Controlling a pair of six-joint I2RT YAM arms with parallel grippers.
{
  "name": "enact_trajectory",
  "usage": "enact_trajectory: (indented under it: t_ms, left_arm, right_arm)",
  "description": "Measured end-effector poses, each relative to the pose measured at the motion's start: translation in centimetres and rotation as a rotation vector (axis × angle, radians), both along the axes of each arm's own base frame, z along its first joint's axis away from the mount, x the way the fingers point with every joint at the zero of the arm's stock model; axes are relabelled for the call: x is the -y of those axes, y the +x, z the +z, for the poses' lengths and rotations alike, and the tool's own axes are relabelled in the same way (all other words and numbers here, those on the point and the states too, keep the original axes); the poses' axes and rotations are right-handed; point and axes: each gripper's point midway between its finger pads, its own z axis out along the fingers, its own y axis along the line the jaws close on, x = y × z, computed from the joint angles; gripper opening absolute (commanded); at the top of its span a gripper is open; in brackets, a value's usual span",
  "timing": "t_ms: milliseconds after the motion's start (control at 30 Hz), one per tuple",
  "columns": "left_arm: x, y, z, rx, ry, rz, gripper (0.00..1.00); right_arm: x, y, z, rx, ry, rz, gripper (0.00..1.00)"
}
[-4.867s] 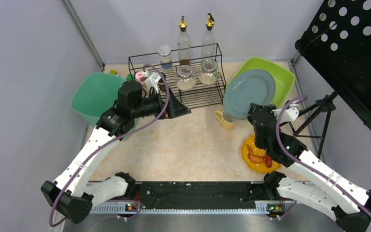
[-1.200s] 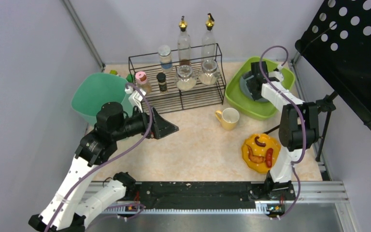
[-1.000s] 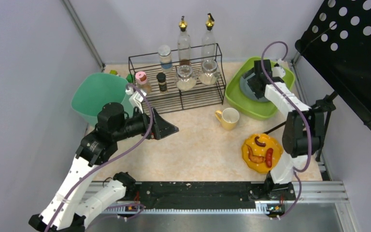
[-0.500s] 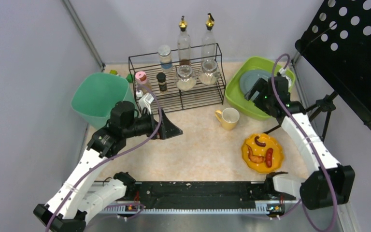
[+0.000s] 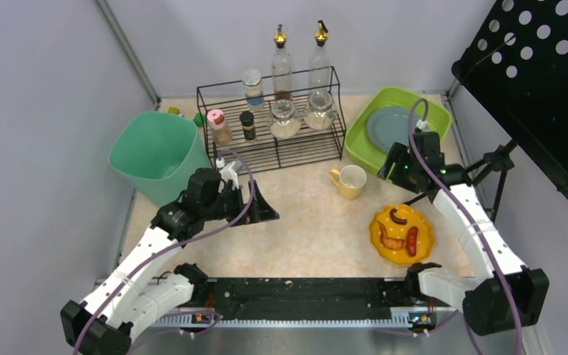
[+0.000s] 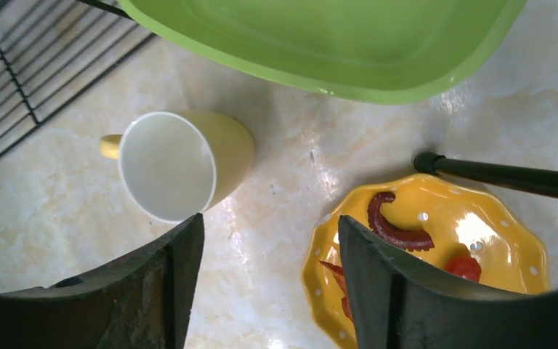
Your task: Clear the kitchen counter
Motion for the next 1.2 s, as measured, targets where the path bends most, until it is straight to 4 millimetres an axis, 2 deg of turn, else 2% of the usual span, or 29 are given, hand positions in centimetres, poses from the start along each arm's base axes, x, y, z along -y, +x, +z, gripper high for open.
enact_trajectory:
  t_ms: [167, 400, 600, 700, 867, 1067, 1200]
  left_arm:
    - [-0.4, 0.4, -0.9, -0.014, 0.026, 0.043, 0.99]
    - [-0.8, 0.5, -1.1, -0.01, 0.053, 0.056, 0.99]
    - [-1.0, 1.0, -0.3, 0.049, 0.073, 0.039, 0.99]
    - [-0.7, 1.4, -0.3, 0.064, 0.077, 0.018, 0.99]
    - [0.3, 2.0, -1.9, 0.023, 0.092, -0.046, 0.99]
    - [1.2, 2.5, -3.1, 0.001, 0.096, -0.1, 0.99]
    - [1.7, 2.5, -3.0, 0.01, 0.081, -0.126, 0.99]
  right_arm:
    - [0.1, -1.0, -2.6, -0.135, -0.017, -0.001, 0.52]
    - [0.3, -2.6, -3.3, -0.142, 0.004, -0.03, 0.5]
    - [1.6, -5.0, -4.3, -0.154, -0.025, -0.082, 0.5]
    - [2.2, -6.3, -5.3, -0.19, -0.041, -0.112, 0.5]
    - [3.2, -8.3, -6.7, -0.274, -0.069, -0.17, 0.5]
    - [4.1, -9.2, -7.7, -0.338, -0.108, -0.237, 0.44]
    - [3.4, -9.4, -9.3, -0.393, -0.09, -0.219, 0.38]
